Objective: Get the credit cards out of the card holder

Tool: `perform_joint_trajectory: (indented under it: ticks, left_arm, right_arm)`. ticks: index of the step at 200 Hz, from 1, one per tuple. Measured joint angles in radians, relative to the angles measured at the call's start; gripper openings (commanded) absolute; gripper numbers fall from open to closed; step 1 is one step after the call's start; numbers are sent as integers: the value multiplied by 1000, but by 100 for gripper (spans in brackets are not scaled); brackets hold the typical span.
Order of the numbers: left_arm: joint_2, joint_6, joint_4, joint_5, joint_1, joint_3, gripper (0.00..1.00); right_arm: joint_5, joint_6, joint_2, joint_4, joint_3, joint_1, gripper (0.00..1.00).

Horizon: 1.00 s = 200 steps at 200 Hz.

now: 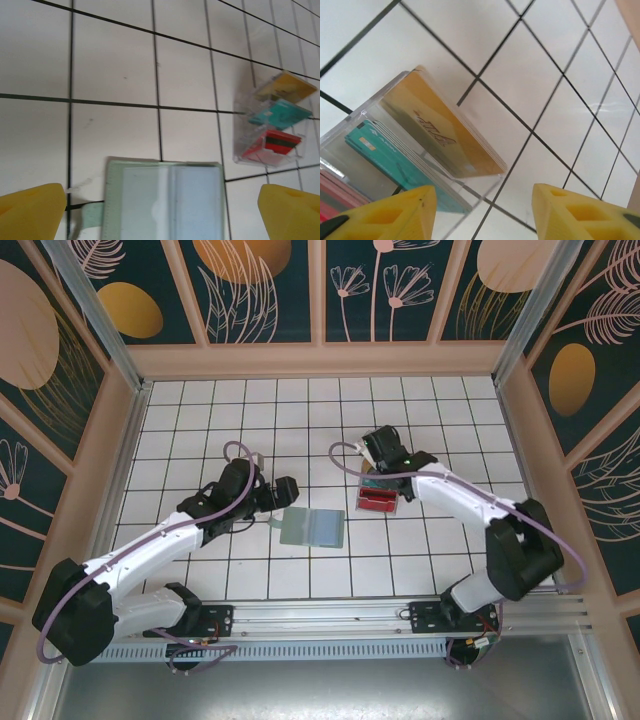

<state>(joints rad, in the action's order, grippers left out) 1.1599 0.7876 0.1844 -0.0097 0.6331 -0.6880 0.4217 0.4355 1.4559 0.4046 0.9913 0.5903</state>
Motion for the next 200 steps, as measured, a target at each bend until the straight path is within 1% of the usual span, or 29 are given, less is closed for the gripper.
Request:
perform_joint_trajectory:
  ticks: [36, 57, 62, 71, 85, 97, 107, 140, 153, 174, 200]
  left_arm:
    - [-15, 2, 55, -171, -20, -8, 99]
    - [-14, -10, 97, -290, -35, -43, 99]
    - [-14, -18, 105, -326, -38, -53, 98]
    - [-14, -31, 114, -388, -42, -66, 98]
    - [-14, -59, 114, -490, -48, -74, 99]
    - [-18, -90, 106, -581, -55, -69, 99]
    - [-30, -116, 88, -645, -60, -55, 98]
    - [-89, -261, -76, -838, -100, 51, 99]
    - [-92, -310, -148, -855, -146, 95, 98]
    - [-72, -357, -242, -849, -251, 149, 98]
    - [32, -388, -343, -813, -372, 161, 99]
  right_arm:
    - [-12, -132, -223, -91, -102, -18, 63]
    - [-20, -206, -356, -186, -199, -40, 80]
    - [-22, -232, -389, -209, -227, -48, 86]
    - [-23, -257, -444, -256, -282, -65, 90]
    - [-16, -306, -516, -322, -364, -97, 92]
    - [-3, -349, -559, -371, -423, -127, 97]
    - [6, -377, -581, -412, -467, -156, 99]
    - [30, -494, -598, -553, -600, -298, 99]
    - [21, -548, -595, -611, -645, -370, 99]
    - [5, -611, -549, -692, -680, -473, 99]
    - [3, -645, -431, -809, -680, -554, 99]
